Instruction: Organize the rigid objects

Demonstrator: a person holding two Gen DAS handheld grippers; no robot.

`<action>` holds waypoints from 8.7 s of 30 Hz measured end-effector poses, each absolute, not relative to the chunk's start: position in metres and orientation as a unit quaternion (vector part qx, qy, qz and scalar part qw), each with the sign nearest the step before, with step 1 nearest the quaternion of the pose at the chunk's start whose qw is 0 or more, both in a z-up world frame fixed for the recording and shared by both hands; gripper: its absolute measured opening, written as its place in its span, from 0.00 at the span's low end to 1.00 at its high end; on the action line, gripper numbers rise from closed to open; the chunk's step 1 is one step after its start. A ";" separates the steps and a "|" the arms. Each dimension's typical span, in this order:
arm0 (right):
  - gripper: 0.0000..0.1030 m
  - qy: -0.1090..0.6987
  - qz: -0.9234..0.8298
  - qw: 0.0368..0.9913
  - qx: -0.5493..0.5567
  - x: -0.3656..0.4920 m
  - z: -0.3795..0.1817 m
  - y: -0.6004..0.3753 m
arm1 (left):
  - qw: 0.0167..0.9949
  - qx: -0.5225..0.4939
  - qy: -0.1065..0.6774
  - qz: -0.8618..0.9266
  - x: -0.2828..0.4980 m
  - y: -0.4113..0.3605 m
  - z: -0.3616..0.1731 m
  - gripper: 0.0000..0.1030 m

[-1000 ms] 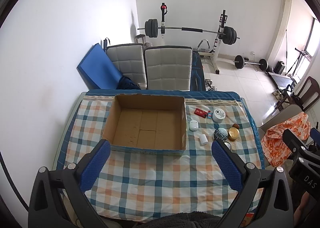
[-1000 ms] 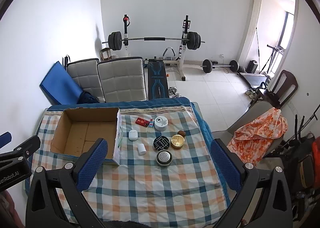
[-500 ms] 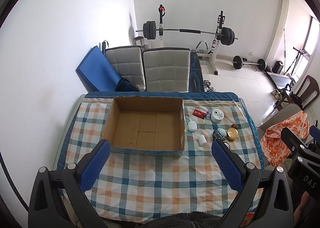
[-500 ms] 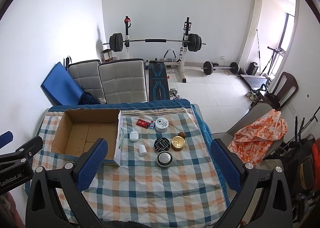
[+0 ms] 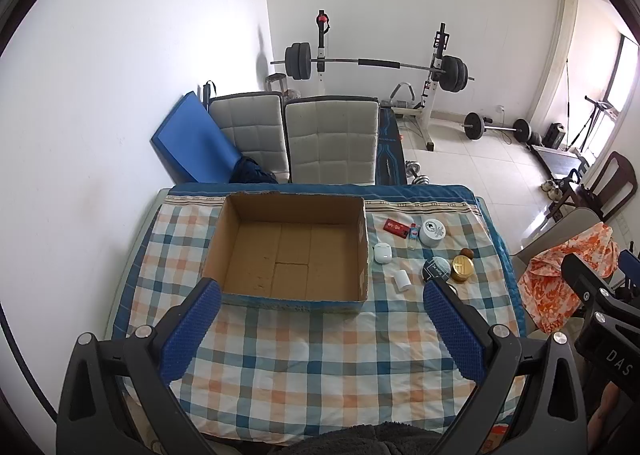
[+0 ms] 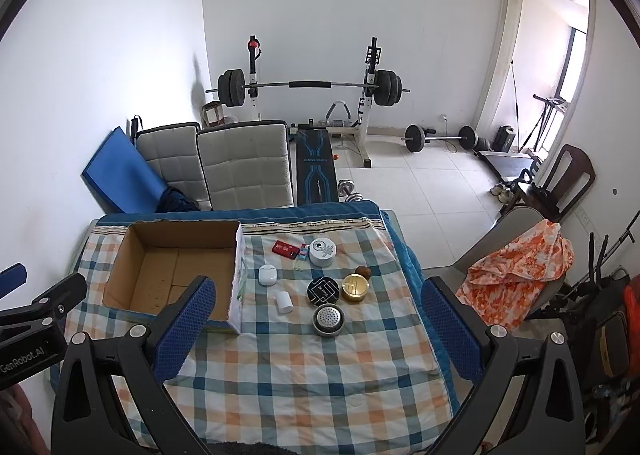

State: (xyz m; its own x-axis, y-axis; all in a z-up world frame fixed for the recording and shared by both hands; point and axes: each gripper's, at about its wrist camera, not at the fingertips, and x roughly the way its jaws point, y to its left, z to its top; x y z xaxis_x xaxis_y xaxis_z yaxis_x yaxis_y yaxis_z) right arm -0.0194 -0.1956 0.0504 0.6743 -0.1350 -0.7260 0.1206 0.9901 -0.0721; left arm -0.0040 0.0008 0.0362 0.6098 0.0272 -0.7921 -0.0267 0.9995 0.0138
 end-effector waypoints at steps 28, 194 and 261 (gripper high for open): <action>1.00 0.407 -0.070 0.911 -0.011 -0.018 0.043 -0.196 | 0.892 -0.004 0.453 0.010 -0.016 0.000 0.021 1.00; 0.72 0.731 -0.059 0.656 0.178 0.189 -0.387 -0.413 | 0.654 -0.049 0.747 -0.106 0.275 -0.200 -0.361 0.66; 0.72 0.733 0.141 0.659 0.095 0.309 -0.297 -0.032 | 0.727 -0.085 0.680 -0.029 0.320 0.119 -0.252 0.72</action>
